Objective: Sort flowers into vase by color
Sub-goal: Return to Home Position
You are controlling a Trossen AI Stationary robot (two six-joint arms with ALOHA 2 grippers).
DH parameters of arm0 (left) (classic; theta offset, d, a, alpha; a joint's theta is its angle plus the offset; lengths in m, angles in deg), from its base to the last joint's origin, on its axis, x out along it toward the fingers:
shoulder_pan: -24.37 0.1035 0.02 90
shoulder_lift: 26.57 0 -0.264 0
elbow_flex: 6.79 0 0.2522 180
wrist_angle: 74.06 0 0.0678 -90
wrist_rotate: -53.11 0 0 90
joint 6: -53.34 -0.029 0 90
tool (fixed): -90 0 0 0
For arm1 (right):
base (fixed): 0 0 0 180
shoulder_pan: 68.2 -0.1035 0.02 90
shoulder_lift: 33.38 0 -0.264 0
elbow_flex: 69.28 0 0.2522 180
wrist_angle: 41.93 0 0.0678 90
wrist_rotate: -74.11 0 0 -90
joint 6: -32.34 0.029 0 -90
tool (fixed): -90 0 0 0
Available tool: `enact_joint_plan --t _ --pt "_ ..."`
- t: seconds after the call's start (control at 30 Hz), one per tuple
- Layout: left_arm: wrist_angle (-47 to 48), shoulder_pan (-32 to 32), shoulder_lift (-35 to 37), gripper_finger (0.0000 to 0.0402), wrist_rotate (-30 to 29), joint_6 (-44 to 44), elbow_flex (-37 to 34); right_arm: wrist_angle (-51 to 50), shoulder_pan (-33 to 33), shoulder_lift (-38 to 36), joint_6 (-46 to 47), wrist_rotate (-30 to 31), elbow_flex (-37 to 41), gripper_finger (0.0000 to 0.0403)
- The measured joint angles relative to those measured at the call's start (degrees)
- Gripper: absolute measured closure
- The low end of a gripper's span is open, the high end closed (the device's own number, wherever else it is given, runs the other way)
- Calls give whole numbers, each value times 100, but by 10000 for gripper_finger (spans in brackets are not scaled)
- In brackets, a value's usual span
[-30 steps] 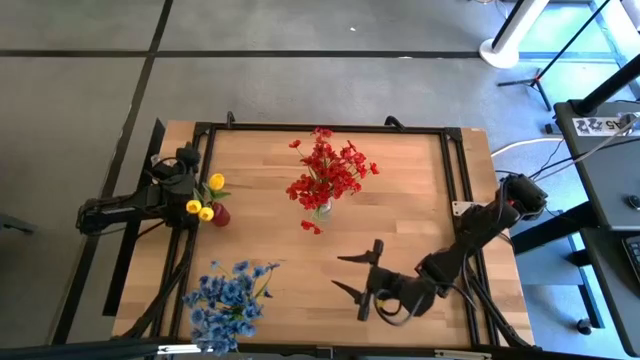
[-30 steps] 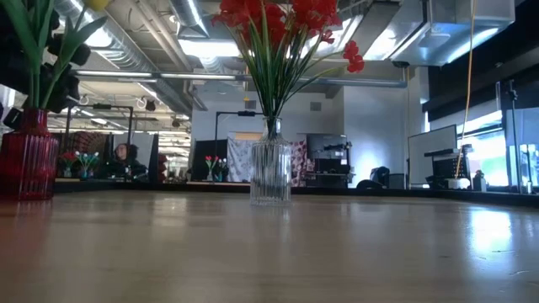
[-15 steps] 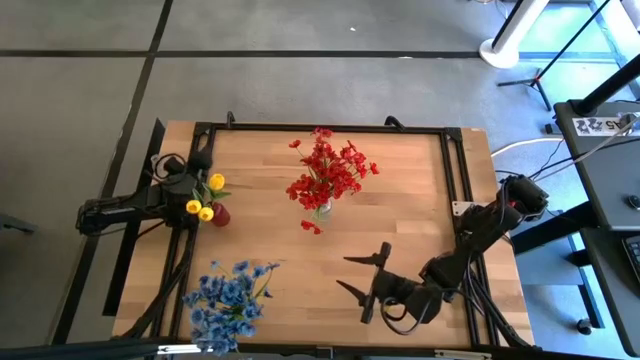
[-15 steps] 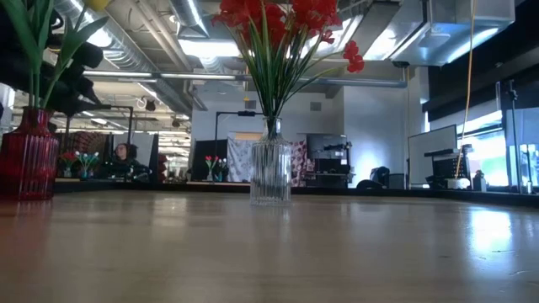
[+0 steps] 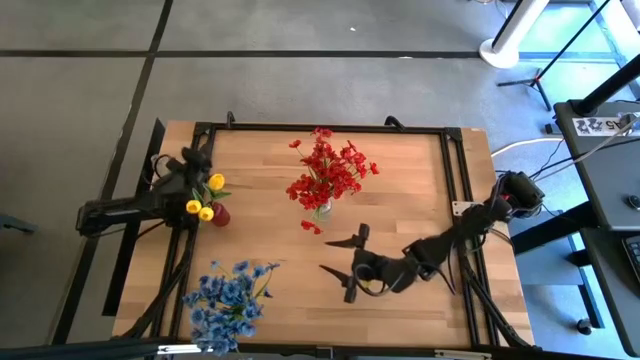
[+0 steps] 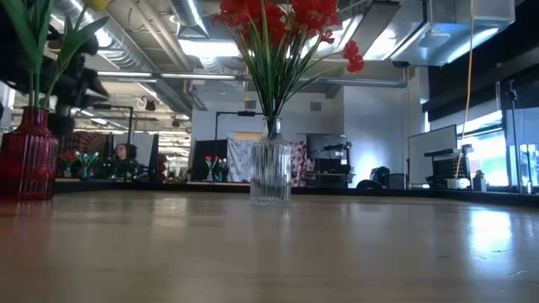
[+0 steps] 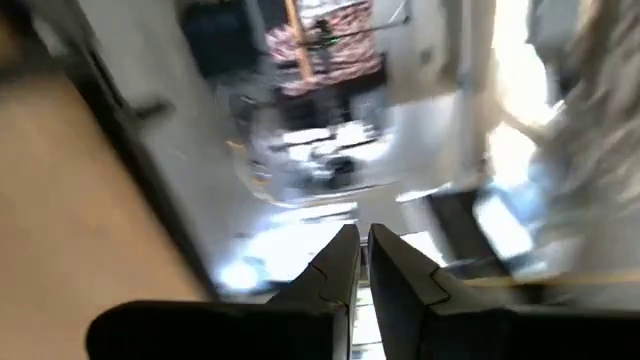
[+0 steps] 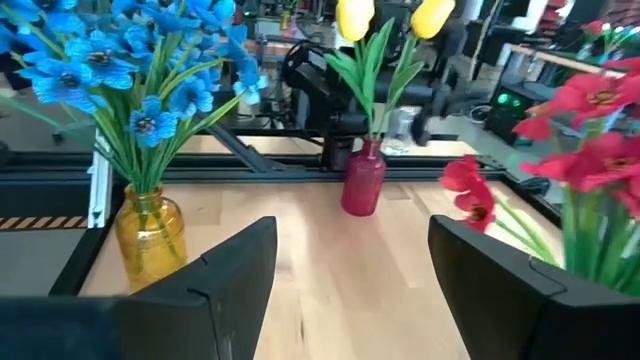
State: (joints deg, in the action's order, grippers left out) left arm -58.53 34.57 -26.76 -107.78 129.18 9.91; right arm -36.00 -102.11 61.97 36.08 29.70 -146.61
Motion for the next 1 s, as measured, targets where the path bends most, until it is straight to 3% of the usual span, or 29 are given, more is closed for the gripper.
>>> enact_joint_plan --t 0.07,0.27,0.57,0.83,1.0 --pt "-1239 0 -7 379 45 31 -250 -26 61 0 30 -124 0 143" --pt "-1447 2 -1 379 194 -20 -226 -27 56 0 29 -167 0 143" --pt "-226 2 -2 379 203 -60 -248 -28 57 0 -93 -170 0 143" --pt "-213 2 -1 379 141 -311 -246 -195 53 0 -90 -243 0 143" --pt "-213 2 -1 379 139 -309 -246 -288 55 -16 7 60 0 143"
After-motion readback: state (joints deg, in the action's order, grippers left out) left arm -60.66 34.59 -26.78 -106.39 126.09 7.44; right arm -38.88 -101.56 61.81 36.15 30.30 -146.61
